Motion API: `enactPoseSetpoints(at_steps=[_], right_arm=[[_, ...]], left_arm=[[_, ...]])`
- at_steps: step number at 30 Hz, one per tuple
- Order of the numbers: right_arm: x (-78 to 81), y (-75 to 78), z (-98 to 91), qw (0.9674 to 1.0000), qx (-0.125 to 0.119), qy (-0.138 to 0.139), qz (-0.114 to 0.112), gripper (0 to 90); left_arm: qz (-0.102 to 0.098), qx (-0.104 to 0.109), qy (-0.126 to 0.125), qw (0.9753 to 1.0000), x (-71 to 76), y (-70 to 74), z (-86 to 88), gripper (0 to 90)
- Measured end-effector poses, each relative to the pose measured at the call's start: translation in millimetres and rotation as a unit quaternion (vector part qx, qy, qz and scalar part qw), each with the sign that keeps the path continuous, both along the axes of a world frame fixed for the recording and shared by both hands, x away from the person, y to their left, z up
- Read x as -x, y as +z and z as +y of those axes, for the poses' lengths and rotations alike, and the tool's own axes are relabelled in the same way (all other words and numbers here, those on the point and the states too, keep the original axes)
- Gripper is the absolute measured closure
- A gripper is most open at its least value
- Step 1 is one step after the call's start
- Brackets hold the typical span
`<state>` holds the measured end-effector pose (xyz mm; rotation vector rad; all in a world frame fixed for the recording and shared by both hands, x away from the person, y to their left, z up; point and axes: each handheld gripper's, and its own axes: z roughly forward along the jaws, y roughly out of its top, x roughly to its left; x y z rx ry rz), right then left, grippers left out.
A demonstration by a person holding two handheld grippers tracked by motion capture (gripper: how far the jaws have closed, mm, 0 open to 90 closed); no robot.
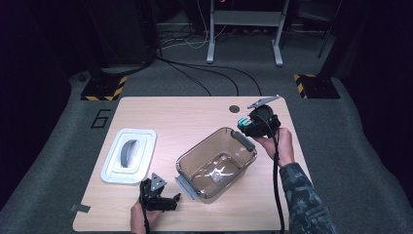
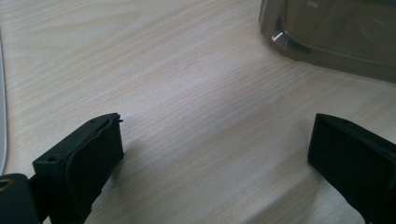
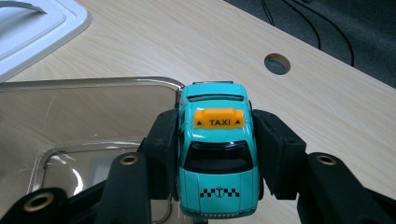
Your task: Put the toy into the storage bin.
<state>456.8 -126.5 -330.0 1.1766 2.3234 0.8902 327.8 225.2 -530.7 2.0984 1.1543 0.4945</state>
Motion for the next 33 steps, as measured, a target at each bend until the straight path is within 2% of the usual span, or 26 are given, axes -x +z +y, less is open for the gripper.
enactPoseSetpoints(at_steps=[1,13,33], right_arm=[[-0.7,-0.4,0.6,1.0,0.004,0.007,-0.002,52.5],[-0.6,-4.2,14.3,0.9999,-0.01,0.009,0.01,52.5],[-1.4,-15.0,30.6,0.9994,-0.01,0.021,0.026,52.5]], left_arm=[[0.0,0.0,0.0,1.0,0.0,0.0,0.0,3.1],[0.0,0.0,0.0,1.0,0.0,0.0,0.0,3.1],[0.0,0.0,0.0,1.0,0.1,0.0,0.0,3.2]])
